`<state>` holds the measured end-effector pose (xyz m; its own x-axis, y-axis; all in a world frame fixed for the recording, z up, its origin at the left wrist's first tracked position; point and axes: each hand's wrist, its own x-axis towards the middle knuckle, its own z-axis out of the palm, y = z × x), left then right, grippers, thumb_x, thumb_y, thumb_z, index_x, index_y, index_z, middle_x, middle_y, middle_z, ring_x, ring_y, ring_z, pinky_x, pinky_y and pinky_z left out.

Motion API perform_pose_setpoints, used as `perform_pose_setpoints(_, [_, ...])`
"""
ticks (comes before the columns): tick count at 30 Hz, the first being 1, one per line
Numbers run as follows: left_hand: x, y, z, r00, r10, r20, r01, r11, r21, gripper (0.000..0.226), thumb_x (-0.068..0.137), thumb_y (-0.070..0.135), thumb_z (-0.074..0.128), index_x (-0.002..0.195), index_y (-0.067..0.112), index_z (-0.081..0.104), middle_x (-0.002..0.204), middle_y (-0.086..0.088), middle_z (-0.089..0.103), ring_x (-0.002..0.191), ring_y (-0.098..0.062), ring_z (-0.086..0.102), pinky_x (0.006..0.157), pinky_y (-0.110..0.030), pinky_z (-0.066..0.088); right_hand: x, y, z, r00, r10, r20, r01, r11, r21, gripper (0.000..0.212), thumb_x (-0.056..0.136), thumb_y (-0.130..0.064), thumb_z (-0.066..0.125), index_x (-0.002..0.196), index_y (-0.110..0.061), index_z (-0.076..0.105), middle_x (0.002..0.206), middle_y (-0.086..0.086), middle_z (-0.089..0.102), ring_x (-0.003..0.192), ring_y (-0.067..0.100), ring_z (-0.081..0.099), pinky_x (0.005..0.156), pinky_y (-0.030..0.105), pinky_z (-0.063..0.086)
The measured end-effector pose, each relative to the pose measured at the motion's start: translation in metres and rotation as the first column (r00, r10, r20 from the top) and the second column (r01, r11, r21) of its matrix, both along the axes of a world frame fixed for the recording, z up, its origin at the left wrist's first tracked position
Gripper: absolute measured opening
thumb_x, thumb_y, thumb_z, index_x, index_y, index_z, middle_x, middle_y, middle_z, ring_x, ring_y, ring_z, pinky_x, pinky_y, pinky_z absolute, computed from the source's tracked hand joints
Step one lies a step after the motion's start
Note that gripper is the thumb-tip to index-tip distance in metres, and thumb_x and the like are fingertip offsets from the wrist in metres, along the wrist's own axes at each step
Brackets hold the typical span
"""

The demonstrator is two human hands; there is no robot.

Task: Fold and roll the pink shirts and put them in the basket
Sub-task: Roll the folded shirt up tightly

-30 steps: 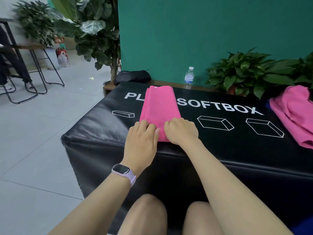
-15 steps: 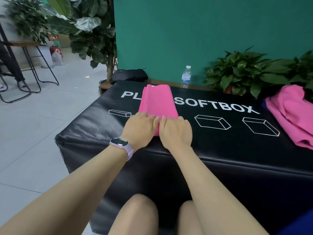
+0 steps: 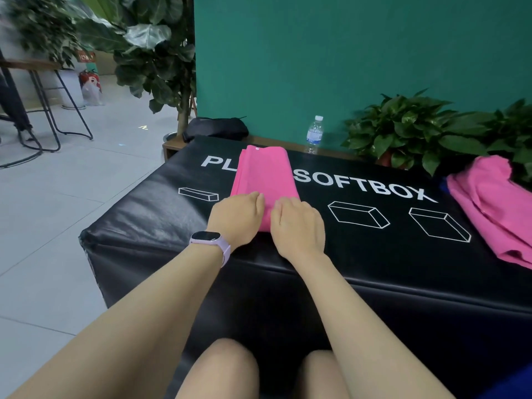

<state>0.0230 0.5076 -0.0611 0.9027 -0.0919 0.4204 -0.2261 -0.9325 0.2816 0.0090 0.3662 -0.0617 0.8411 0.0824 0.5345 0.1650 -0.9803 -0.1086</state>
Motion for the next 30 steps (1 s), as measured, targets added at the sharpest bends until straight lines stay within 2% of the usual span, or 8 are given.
perform_pose_setpoints(5, [0.012,-0.003,0.01,0.995,0.028,-0.095,-0.008,0.979,0.203,0.017,0.1,0.012,0.034,0.085,0.014,0.044,0.099,-0.008,0.064,0.083,-0.035,0.055,0.064,-0.037,0.04,-0.013,-0.003,-0.007,1.0,0.019,0.022,-0.018,0.999,-0.047,0.045,0.105,-0.033,0.019,0.094,-0.021,0.062,0.092,-0.001,0.057,0.088,0.021,0.046,0.086,0.038,0.04])
perform_pose_setpoints(8, [0.008,-0.004,0.011,0.992,0.047,-0.116,-0.021,0.975,0.219,0.019,0.101,0.014,0.034,0.084,0.014,0.041,0.1,-0.008,0.064,0.077,-0.031,0.049,0.062,-0.036,0.037,-0.011,-0.001,-0.007,1.0,0.003,0.021,-0.001,0.998,-0.06,0.045,0.106,-0.033,0.022,0.096,-0.019,0.063,0.097,0.0,0.056,0.092,0.022,0.047,0.085,0.039,0.039])
perform_pose_setpoints(12, [-0.008,-0.005,0.012,0.993,0.037,-0.115,-0.01,0.975,0.22,0.02,0.104,0.017,0.027,0.089,0.016,0.041,0.106,-0.008,0.065,0.077,-0.028,0.046,0.063,-0.034,0.034,-0.017,0.004,0.008,0.999,-0.013,-0.038,0.009,0.994,-0.109,0.051,0.109,-0.036,0.021,0.08,-0.021,0.06,0.082,0.0,0.066,0.081,0.025,0.059,0.082,0.04,0.043])
perform_pose_setpoints(15, [-0.025,-0.003,0.014,0.993,0.011,-0.113,0.014,0.976,0.219,0.026,0.104,0.017,0.027,0.101,0.011,0.053,0.111,-0.009,0.065,0.087,-0.031,0.057,0.068,-0.037,0.042,-0.025,0.007,0.018,0.996,-0.033,-0.078,0.025,0.994,-0.105,0.057,0.109,-0.037,0.016,0.07,-0.022,0.054,0.071,0.0,0.066,0.067,0.025,0.056,0.078,0.04,0.045])
perform_pose_setpoints(19, [-0.041,0.001,0.017,0.985,-0.075,-0.153,0.122,0.936,0.33,0.021,0.099,0.008,0.033,0.108,0.008,0.053,0.111,-0.009,0.063,0.088,-0.032,0.057,0.073,-0.038,0.049,-0.048,0.004,0.012,0.996,-0.039,-0.082,0.021,0.978,-0.207,0.07,0.102,-0.024,0.002,0.085,-0.019,0.07,0.064,0.001,0.062,0.055,0.025,0.043,0.06,0.036,0.033])
perform_pose_setpoints(22, [-0.055,0.002,0.013,0.996,-0.091,0.01,0.076,0.89,0.45,0.021,0.093,0.008,0.036,0.108,0.014,0.05,0.102,-0.003,0.059,0.088,-0.029,0.051,0.073,-0.039,0.043,-0.048,0.0,0.017,0.992,-0.104,-0.072,0.09,0.98,-0.179,0.058,0.109,-0.032,0.025,0.064,-0.019,0.059,0.064,0.002,0.067,0.055,0.026,0.055,0.056,0.033,0.032])
perform_pose_setpoints(26, [-0.064,0.0,0.004,0.974,-0.057,0.218,-0.034,0.919,0.393,0.045,0.096,0.023,0.006,0.093,0.02,0.051,0.093,-0.001,0.053,0.087,-0.026,0.044,0.07,-0.036,0.024,-0.044,0.003,0.026,0.979,-0.026,-0.203,0.005,0.995,-0.103,0.019,0.099,-0.012,0.036,0.084,-0.02,0.044,0.08,0.0,0.063,0.066,0.027,0.05,0.059,0.034,0.035])
perform_pose_setpoints(30, [-0.055,0.002,-0.002,0.965,-0.091,0.245,-0.015,0.917,0.4,0.015,0.094,0.016,0.041,0.081,0.023,0.043,0.082,0.001,0.055,0.078,-0.024,0.046,0.065,-0.035,0.031,-0.057,0.008,0.016,0.986,-0.096,-0.14,0.087,0.994,-0.067,0.036,0.104,-0.026,0.024,0.084,-0.021,0.054,0.092,0.003,0.067,0.078,0.026,0.056,0.071,0.038,0.038])
